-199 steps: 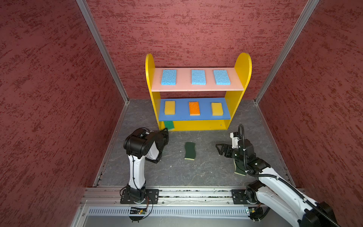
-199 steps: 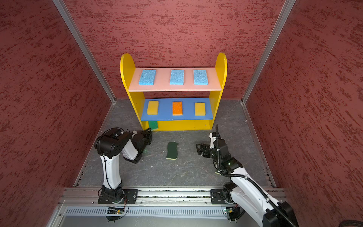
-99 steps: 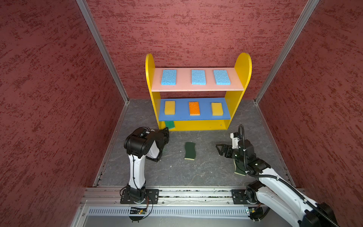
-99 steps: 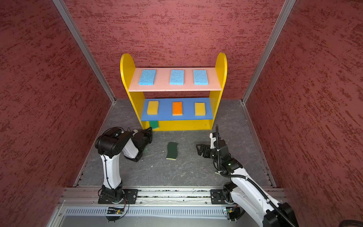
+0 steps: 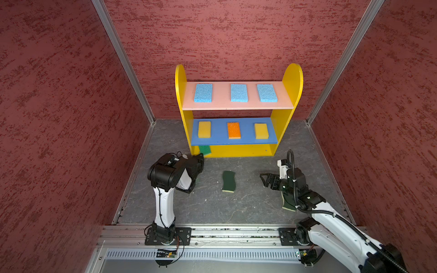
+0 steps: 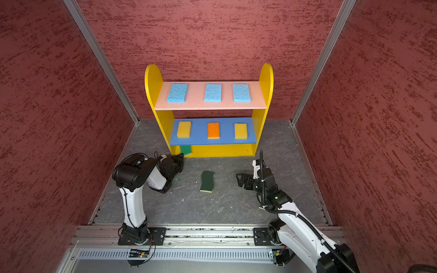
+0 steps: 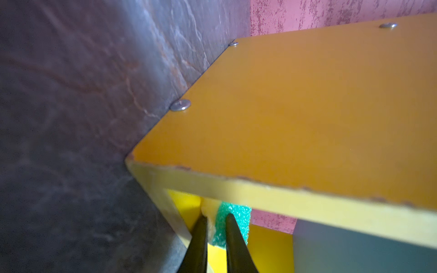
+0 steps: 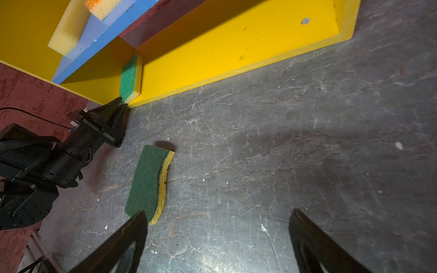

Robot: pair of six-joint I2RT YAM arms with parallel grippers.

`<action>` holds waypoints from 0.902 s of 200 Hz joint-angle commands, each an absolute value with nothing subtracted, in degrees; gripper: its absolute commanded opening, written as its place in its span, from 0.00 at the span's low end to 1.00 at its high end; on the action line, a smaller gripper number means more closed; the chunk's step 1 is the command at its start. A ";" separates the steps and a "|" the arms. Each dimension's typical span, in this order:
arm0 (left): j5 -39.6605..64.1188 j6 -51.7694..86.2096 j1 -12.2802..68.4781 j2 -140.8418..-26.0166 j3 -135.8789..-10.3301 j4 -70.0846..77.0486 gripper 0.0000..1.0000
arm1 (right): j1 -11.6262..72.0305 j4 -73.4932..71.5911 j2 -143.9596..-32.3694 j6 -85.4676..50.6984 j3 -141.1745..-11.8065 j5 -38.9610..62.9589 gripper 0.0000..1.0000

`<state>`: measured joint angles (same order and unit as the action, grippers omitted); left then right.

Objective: Arrange cleaning sponges on a shelf
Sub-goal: Place the cleaning sponge on the shelf.

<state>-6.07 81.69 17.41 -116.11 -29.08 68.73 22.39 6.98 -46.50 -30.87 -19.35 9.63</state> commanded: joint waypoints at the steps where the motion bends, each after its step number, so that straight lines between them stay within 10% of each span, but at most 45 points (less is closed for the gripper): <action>1: -5.32 78.19 16.90 -116.87 -27.96 56.65 0.16 | 22.04 5.80 -46.46 -31.07 -18.63 9.40 0.94; 180: -6.12 77.79 16.69 -115.69 -31.15 58.15 0.16 | 22.06 5.54 -44.55 -31.66 -17.41 9.14 0.94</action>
